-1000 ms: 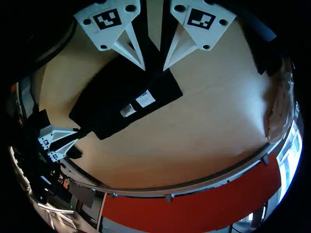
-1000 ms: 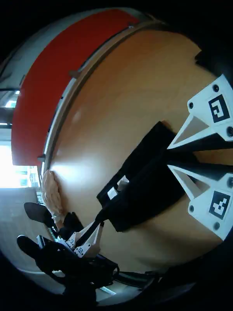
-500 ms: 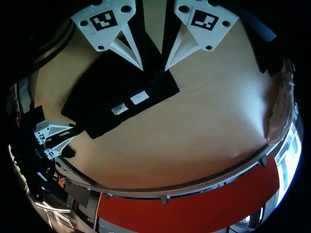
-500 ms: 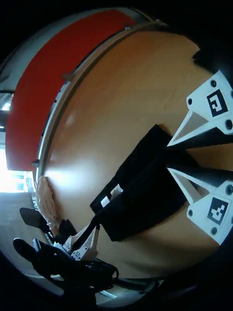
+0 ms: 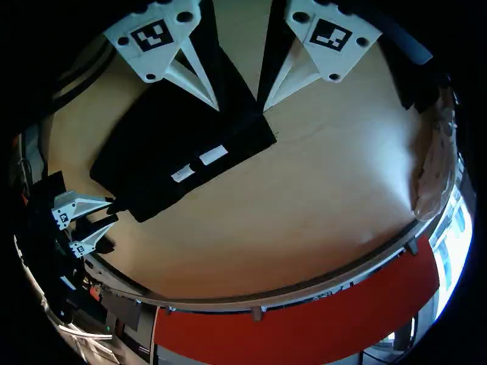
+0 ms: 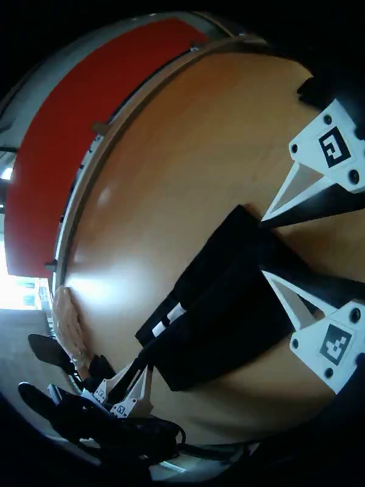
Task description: Fold towel
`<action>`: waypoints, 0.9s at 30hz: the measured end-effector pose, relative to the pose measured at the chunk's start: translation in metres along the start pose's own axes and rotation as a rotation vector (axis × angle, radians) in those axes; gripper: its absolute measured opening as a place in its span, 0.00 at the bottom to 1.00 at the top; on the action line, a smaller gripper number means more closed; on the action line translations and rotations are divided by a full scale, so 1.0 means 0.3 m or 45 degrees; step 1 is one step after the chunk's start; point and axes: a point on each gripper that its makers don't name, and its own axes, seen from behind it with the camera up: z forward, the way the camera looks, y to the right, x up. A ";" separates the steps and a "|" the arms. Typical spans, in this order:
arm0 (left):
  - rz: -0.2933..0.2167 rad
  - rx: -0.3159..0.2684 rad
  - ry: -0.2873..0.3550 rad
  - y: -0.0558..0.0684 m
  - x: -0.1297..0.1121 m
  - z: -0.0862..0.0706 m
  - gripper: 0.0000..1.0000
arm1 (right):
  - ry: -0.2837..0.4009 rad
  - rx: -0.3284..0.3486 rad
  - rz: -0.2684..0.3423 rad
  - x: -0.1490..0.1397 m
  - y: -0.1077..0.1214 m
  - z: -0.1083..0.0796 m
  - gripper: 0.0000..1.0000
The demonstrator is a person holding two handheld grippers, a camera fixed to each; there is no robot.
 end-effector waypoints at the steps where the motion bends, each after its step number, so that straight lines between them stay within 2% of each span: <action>1: 0.001 0.003 -0.003 -0.003 -0.001 0.001 0.39 | -0.001 -0.004 0.001 0.000 0.003 0.002 0.47; 6: -0.002 0.020 -0.012 -0.021 -0.001 0.003 0.58 | -0.001 -0.038 0.011 0.003 0.029 0.008 0.62; 11: 0.004 0.043 0.000 -0.045 0.010 0.002 0.87 | 0.002 -0.069 0.016 0.010 0.053 0.007 0.67; 13: 0.011 0.058 0.002 -0.058 0.013 0.002 0.92 | 0.002 -0.074 0.016 0.011 0.058 0.007 0.68; 22: 0.023 0.114 0.002 -0.103 0.023 0.002 0.93 | 0.013 -0.097 0.017 0.028 0.075 0.008 0.70; 27: 0.013 0.141 0.019 -0.123 0.041 -0.003 0.93 | 0.021 -0.111 0.020 0.038 0.085 0.010 0.85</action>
